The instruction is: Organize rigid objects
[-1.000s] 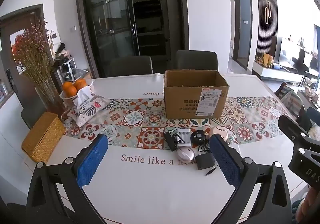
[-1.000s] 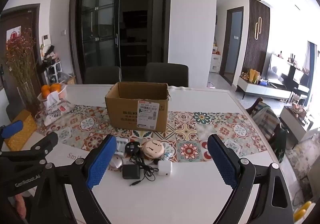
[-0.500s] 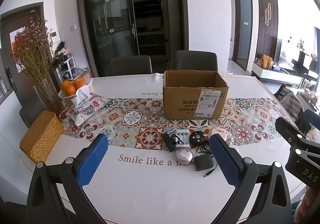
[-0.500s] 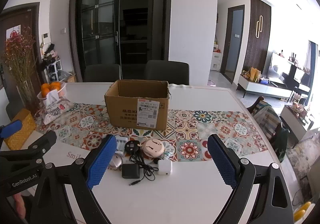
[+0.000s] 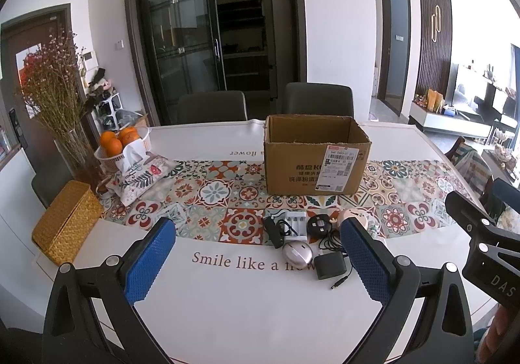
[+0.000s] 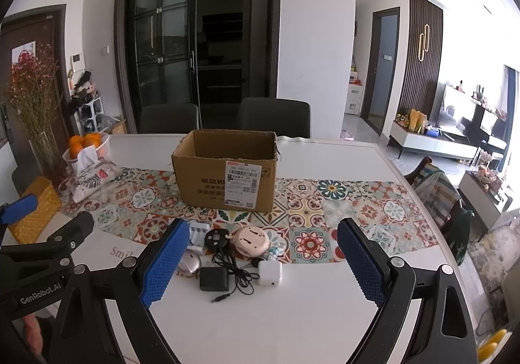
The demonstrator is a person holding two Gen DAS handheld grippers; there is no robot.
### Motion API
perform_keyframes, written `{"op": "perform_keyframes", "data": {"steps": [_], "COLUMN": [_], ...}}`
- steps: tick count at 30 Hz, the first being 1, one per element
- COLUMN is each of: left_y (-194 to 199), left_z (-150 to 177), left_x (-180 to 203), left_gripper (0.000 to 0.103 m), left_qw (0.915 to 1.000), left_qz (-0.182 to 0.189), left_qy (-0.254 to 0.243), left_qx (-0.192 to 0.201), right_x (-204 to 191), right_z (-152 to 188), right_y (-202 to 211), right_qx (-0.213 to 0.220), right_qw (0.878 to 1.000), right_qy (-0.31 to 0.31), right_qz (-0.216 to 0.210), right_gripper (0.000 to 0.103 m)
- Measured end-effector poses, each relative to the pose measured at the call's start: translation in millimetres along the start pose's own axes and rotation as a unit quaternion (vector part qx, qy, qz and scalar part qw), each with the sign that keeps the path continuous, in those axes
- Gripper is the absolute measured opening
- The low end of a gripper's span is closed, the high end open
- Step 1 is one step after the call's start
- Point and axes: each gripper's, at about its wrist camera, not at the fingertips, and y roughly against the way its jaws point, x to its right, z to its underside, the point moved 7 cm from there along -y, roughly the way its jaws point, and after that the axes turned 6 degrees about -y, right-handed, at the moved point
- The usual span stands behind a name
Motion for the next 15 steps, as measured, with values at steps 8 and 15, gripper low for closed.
{"op": "perform_keyframes", "data": {"steps": [8, 15], "left_y": [-0.3, 0.1], "left_z": [-0.5, -1.1], "left_x": [1.0, 1.4], "left_gripper": [0.103, 0.103], "left_qw": [1.0, 1.0], "left_qz": [-0.001, -0.001], "left_qy": [0.0, 0.0], "left_qx": [0.001, 0.0], "right_x": [0.2, 0.5], "right_z": [-0.1, -0.7], "right_y": [0.2, 0.3], "right_qx": [0.0, 0.0], "right_qw": [1.0, 1.0], "right_qy": [0.001, 0.001], "right_qz": [0.0, 0.0], "right_gripper": [0.092, 0.092]}}
